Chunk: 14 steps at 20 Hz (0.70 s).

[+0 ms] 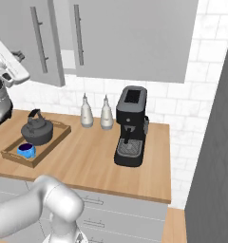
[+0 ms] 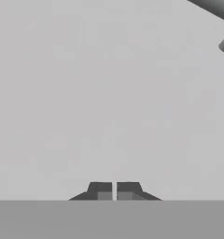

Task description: Pick the kettle from the counter and place it on the tray. Then pick the mug from the cabinet and place it on the tray. Then close the cabinet doors.

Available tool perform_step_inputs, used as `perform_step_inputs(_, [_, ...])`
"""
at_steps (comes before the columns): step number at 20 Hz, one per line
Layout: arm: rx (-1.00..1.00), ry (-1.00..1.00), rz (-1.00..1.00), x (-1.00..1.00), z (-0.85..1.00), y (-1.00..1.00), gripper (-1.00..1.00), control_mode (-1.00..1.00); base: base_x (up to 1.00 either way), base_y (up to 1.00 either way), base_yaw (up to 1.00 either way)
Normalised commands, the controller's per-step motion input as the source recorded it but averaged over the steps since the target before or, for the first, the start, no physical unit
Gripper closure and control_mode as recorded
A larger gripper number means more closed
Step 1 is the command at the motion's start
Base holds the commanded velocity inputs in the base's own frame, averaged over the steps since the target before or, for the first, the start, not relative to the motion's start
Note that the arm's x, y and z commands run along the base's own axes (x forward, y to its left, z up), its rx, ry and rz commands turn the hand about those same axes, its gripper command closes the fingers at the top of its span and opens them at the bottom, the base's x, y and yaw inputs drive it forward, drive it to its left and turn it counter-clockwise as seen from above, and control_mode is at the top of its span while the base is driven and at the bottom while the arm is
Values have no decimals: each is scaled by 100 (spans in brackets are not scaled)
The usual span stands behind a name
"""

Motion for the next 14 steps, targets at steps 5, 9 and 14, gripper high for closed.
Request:
perform_step_inputs(5, [7,37,24,100,23,-50,100,-100,0,0,0])
perform_step_inputs(9, [10,30,17,100,15,-1,100,-100,0,0,0])
perform_step_inputs(14, [9,18,10,100,10,0,100,-100,0,0,0])
